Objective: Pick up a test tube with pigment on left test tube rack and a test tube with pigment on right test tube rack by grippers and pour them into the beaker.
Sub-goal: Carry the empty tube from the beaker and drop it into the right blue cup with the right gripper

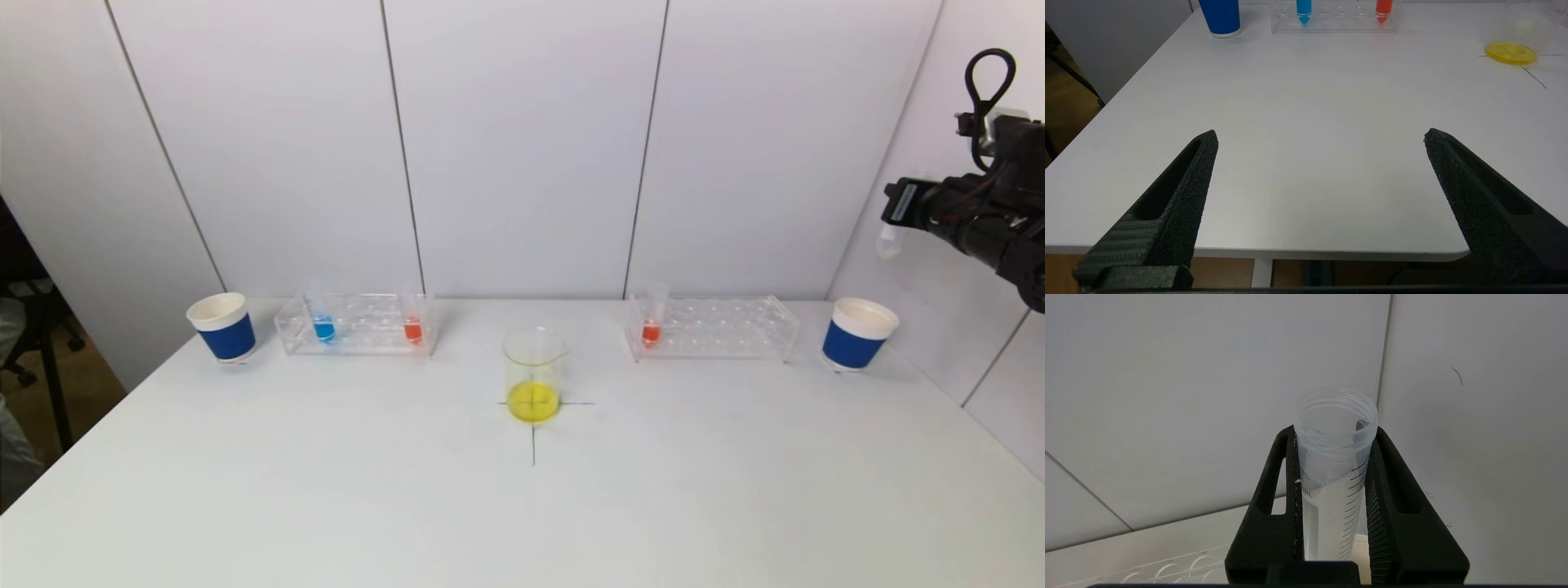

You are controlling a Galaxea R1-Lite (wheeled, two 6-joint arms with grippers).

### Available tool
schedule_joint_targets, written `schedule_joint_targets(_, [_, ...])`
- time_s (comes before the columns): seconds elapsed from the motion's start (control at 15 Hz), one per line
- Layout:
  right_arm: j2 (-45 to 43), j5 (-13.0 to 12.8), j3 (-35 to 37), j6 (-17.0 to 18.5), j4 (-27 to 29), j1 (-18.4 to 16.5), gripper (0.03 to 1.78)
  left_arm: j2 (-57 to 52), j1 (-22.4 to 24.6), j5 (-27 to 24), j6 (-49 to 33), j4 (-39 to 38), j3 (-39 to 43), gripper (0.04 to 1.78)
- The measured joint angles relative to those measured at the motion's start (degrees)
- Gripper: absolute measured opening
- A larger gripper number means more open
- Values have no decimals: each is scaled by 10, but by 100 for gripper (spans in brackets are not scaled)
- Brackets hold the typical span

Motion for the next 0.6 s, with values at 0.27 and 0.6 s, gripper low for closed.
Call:
schedule_joint_targets(0.27, [34, 1, 19, -1, -32, -18, 49, 0, 0, 0, 0, 0, 0, 176])
schedule_joint_targets(0.6, [59, 12, 43, 0, -52, -34, 49, 0, 0, 0, 0, 0, 0, 176])
